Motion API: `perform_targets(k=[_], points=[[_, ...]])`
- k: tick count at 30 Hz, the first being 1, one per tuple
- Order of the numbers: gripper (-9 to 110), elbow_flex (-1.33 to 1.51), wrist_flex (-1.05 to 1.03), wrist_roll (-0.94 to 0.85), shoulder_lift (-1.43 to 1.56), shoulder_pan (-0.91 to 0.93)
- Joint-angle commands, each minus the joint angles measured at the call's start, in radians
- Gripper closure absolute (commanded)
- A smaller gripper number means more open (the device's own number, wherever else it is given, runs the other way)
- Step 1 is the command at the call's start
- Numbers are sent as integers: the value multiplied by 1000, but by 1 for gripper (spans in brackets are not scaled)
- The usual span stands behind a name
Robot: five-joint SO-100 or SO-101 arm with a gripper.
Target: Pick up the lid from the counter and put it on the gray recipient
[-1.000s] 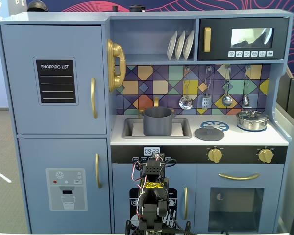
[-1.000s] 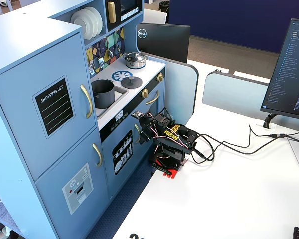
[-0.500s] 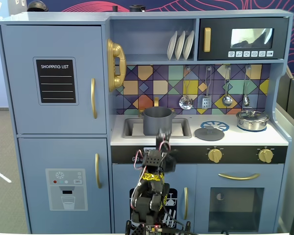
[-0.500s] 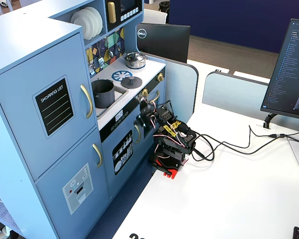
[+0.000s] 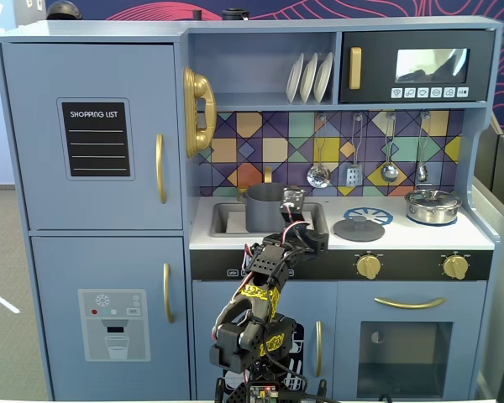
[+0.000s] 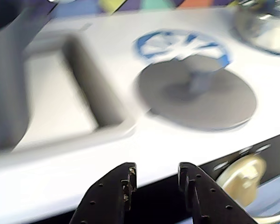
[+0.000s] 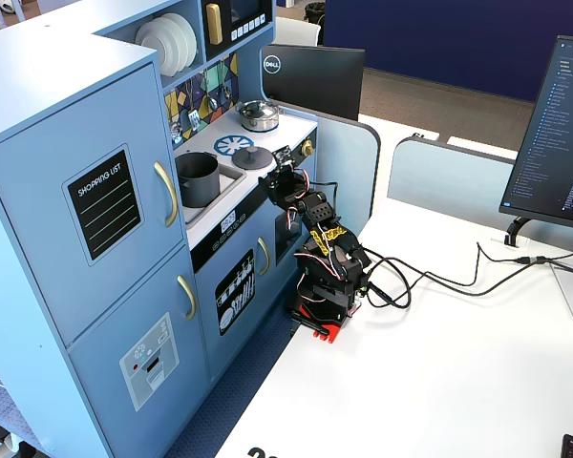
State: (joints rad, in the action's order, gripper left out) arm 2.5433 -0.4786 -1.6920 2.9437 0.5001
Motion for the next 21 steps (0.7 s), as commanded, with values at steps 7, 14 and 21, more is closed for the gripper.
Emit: perform_targets(k=[7, 14, 21], points=[[76, -6, 333, 110, -137, 81], [73, -17, 538, 103, -330, 121], [73, -64, 629, 101, -480, 144]])
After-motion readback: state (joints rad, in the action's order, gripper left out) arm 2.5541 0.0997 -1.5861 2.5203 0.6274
